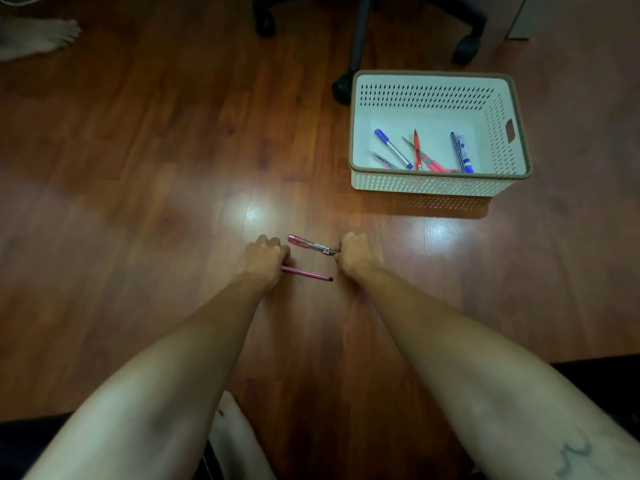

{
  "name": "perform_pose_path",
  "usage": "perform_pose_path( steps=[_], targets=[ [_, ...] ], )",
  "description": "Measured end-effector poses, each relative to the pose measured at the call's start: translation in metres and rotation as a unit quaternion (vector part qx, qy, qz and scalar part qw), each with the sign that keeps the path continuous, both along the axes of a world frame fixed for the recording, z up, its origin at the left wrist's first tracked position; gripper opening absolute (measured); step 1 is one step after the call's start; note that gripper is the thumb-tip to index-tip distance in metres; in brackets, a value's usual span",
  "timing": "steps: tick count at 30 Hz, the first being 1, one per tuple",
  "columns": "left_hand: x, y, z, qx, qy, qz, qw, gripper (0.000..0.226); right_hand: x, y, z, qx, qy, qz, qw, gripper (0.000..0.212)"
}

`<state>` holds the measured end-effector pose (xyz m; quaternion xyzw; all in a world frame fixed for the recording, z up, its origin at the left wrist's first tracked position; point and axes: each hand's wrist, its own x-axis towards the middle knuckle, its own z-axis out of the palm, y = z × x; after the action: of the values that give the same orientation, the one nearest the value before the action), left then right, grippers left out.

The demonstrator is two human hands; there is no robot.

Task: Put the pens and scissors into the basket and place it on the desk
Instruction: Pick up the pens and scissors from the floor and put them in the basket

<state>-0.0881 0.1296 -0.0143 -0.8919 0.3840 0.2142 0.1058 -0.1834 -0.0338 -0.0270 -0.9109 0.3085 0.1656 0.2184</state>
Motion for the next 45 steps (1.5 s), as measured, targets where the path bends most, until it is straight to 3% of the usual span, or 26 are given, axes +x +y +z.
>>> perform_pose_path(
  steps=[9, 16, 19, 25, 32, 37, 41, 45],
  targets=[
    [0.003, -0.015, 0.002, 0.031, -0.051, -0.002, 0.998, 0.028, -0.003, -0.027, 0.018, -0.035, -0.046, -0.016, 0.998, 0.022],
    [0.031, -0.060, 0.043, -0.087, -0.084, 0.105, 0.987, 0.039, 0.018, -0.073, 0.063, -0.062, -0.167, -0.045, 0.983, 0.023],
    [0.041, -0.098, 0.064, -0.135, -0.129, 0.095, 0.978, 0.034, 0.022, -0.099, 0.081, -0.097, -0.192, -0.067, 0.974, 0.026],
    [0.040, -0.183, 0.089, -0.201, -0.159, 0.052, 0.965, 0.035, 0.010, -0.152, 0.097, -0.113, -0.175, -0.145, 0.967, 0.029],
    [0.037, -0.253, 0.085, -0.254, -0.125, 0.057, 0.958, 0.033, -0.006, -0.205, 0.098, -0.137, -0.164, -0.218, 0.952, 0.030],
    [0.040, -0.261, 0.068, -0.250, -0.116, 0.073, 0.958, 0.046, -0.016, -0.226, 0.084, -0.139, -0.164, -0.213, 0.953, 0.039],
    [0.045, -0.252, 0.054, -0.229, -0.159, 0.109, 0.954, 0.057, -0.027, -0.240, 0.065, -0.223, -0.140, -0.185, 0.947, 0.040],
    [0.049, -0.248, 0.045, -0.223, -0.126, 0.185, 0.949, 0.060, -0.032, -0.257, 0.049, -0.226, -0.118, -0.242, 0.936, 0.057]
  ],
)
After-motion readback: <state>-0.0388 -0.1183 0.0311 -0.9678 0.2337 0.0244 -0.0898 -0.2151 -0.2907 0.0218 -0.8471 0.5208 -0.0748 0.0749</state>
